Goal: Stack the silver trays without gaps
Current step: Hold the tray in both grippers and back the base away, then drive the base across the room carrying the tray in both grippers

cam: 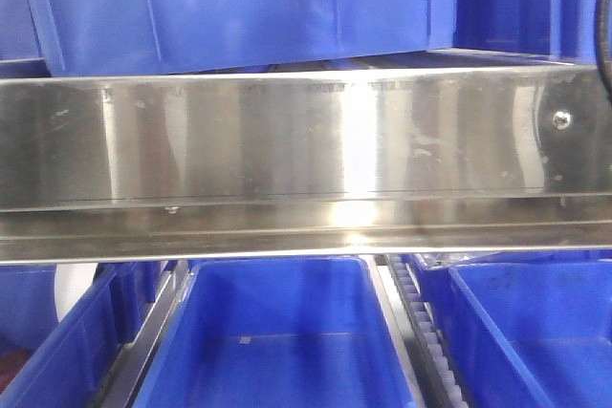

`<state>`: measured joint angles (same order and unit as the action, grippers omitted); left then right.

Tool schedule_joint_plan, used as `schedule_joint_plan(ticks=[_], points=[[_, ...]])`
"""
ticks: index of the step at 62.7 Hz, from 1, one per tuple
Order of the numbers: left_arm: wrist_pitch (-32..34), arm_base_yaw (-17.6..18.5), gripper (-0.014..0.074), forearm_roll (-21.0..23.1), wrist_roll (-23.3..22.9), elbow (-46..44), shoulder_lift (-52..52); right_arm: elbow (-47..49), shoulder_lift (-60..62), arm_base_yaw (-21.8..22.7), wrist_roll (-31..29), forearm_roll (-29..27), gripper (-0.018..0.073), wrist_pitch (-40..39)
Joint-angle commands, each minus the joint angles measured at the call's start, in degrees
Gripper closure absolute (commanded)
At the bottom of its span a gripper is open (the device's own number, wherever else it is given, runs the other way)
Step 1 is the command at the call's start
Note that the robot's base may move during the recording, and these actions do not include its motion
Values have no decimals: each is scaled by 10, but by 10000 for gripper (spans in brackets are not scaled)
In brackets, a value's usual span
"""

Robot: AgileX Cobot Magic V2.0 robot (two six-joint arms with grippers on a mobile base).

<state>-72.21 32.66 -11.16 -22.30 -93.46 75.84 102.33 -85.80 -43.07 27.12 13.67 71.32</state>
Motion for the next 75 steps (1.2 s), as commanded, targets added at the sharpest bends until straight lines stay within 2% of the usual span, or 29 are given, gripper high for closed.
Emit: schedule_joint_plan(ticks=[1, 75], points=[[-21, 5, 637, -6, 12, -19, -17, 18, 24, -2, -19, 27, 501, -24], [-21, 5, 638, -6, 12, -19, -17, 17, 24, -2, -19, 27, 501, -11]])
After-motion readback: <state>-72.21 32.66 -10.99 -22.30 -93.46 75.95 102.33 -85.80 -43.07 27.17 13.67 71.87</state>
